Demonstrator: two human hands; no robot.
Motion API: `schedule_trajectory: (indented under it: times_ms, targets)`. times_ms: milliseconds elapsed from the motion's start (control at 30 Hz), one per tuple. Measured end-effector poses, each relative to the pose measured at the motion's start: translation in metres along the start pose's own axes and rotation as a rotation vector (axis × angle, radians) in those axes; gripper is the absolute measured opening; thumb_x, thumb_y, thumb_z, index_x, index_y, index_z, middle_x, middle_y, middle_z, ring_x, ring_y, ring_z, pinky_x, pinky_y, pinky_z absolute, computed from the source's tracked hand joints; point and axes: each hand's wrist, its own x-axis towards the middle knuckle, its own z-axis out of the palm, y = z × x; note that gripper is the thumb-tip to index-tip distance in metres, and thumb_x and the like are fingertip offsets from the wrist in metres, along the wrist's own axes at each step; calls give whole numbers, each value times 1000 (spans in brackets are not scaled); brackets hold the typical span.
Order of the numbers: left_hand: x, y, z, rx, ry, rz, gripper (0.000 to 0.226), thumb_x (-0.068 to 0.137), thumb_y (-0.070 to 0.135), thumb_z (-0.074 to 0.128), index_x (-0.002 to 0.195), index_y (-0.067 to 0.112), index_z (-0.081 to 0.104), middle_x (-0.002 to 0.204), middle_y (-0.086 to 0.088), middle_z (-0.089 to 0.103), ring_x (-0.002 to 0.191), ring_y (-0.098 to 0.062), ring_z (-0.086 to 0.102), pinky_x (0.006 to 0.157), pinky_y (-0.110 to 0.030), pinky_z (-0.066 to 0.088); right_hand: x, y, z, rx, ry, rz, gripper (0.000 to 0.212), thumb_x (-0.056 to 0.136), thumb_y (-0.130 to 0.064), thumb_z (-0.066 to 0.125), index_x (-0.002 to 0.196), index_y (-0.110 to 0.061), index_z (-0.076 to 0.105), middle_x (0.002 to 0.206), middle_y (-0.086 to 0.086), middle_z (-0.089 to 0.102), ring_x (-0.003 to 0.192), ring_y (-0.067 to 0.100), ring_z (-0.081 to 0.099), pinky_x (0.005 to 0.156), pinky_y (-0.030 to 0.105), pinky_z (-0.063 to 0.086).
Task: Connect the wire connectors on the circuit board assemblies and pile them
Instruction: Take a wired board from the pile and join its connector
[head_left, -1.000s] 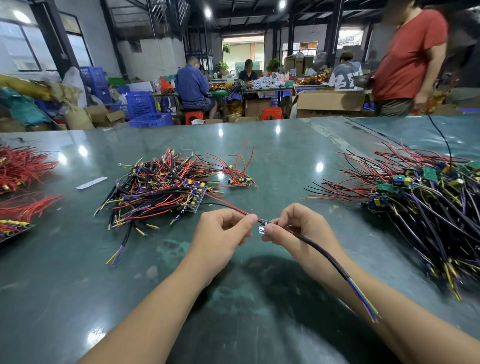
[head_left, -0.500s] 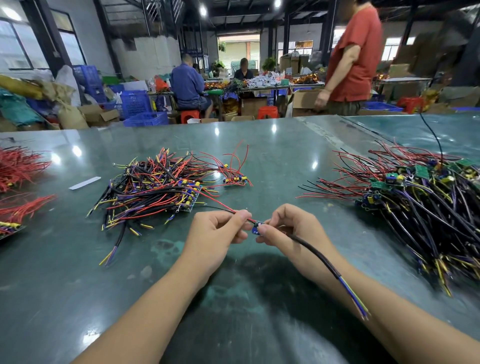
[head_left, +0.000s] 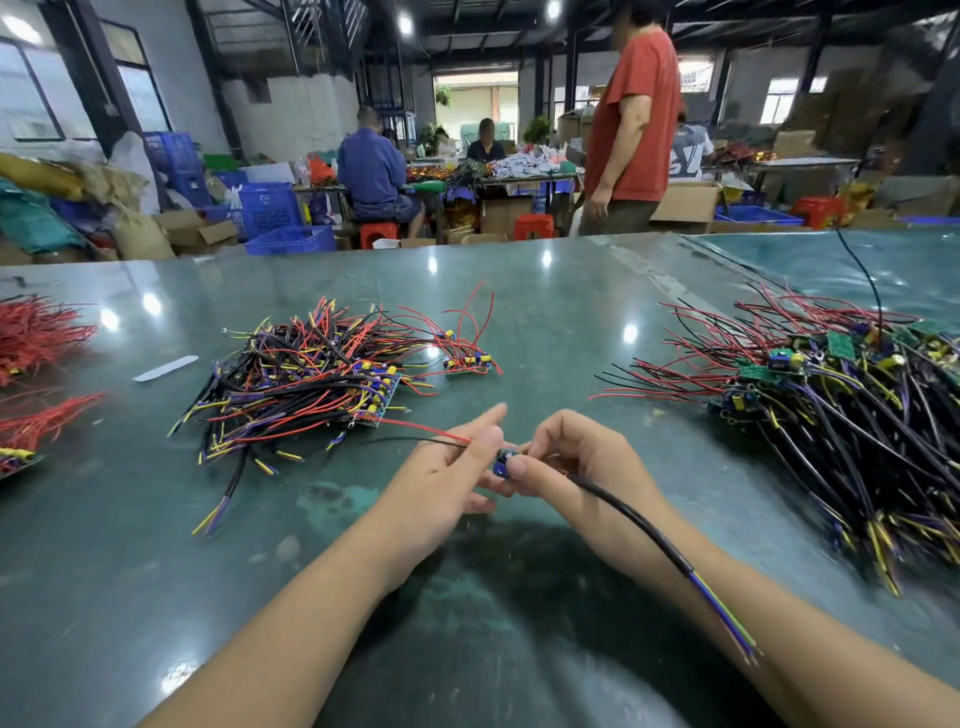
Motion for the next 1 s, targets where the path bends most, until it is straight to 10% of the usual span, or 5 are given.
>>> schedule_trajectory:
  times_ms: [200, 367, 733, 1000]
  targets:
    - [4, 6, 1, -6, 106, -1, 31, 102, 29, 31, 109, 20, 60, 84, -1, 70, 63, -9, 64, 56, -20, 51, 2, 0, -4, -46, -30, -5, 21, 83, -9, 71, 75, -15, 52, 72, 3, 73, 65, 12, 68, 67, 31, 53]
    - [13, 8, -21, -154, 317, 43, 40, 104, 26, 29, 91, 12, 64, 67, -1, 71, 47, -7, 58, 47, -18, 49, 1, -3, -4, -17, -56, 10, 19, 83, -11, 71, 77, -14, 54, 78, 11, 73, 75, 24, 72, 78, 53, 53]
    - [22, -1, -24, -217, 512, 60, 41, 103, 22, 31, 83, 14, 66, 58, 5, 67, 41, -6, 48, 40, -14, 38, -3, -12, -1, 6, -255, 45, 17, 84, -9, 69, 79, -13, 53, 86, 15, 73, 85, 34, 70, 83, 47, 53]
    - [2, -3, -9, -154, -83, 74, 35, 73, 39, 62, 100, 18, 70, 87, 0, 73, 78, -11, 68, 64, -22, 54, 0, -6, -4, 106, 2, -51, 18, 79, -7, 72, 76, -11, 54, 76, 5, 69, 69, 11, 66, 64, 22, 50]
